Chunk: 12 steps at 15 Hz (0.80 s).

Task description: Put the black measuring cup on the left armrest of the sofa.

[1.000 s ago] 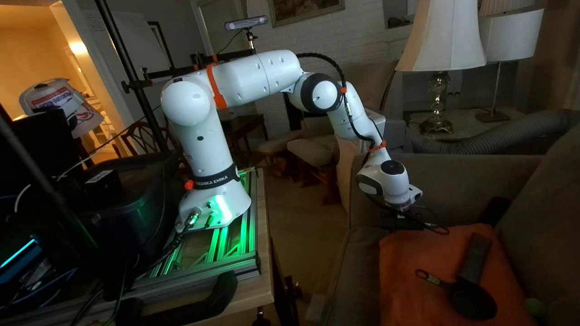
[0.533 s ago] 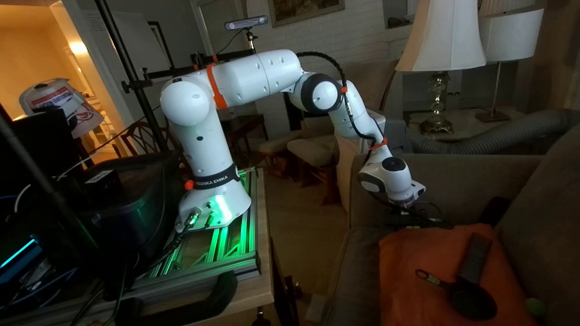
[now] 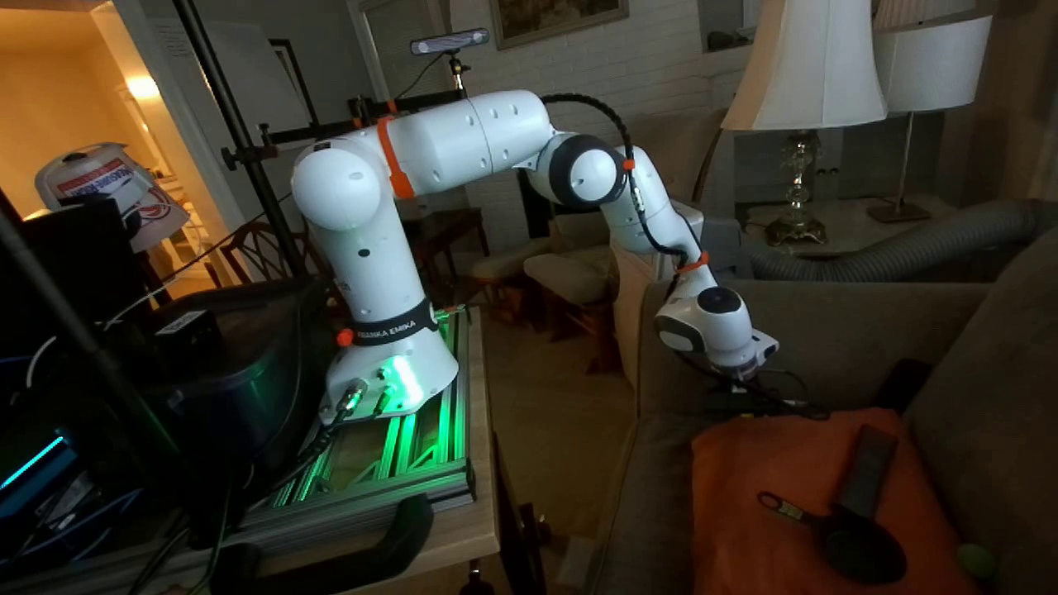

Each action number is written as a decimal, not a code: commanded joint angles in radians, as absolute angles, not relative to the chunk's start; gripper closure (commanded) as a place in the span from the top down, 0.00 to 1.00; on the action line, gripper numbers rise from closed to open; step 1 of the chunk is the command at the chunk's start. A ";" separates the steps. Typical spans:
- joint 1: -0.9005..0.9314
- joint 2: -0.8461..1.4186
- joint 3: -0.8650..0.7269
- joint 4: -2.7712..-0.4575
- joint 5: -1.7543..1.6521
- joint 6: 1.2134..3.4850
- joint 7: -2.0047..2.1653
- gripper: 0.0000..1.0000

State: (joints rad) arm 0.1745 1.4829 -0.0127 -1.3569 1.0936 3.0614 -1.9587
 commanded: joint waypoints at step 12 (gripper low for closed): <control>0.168 1.498 -0.011 -1.292 1.075 3.111 -1.915 0.00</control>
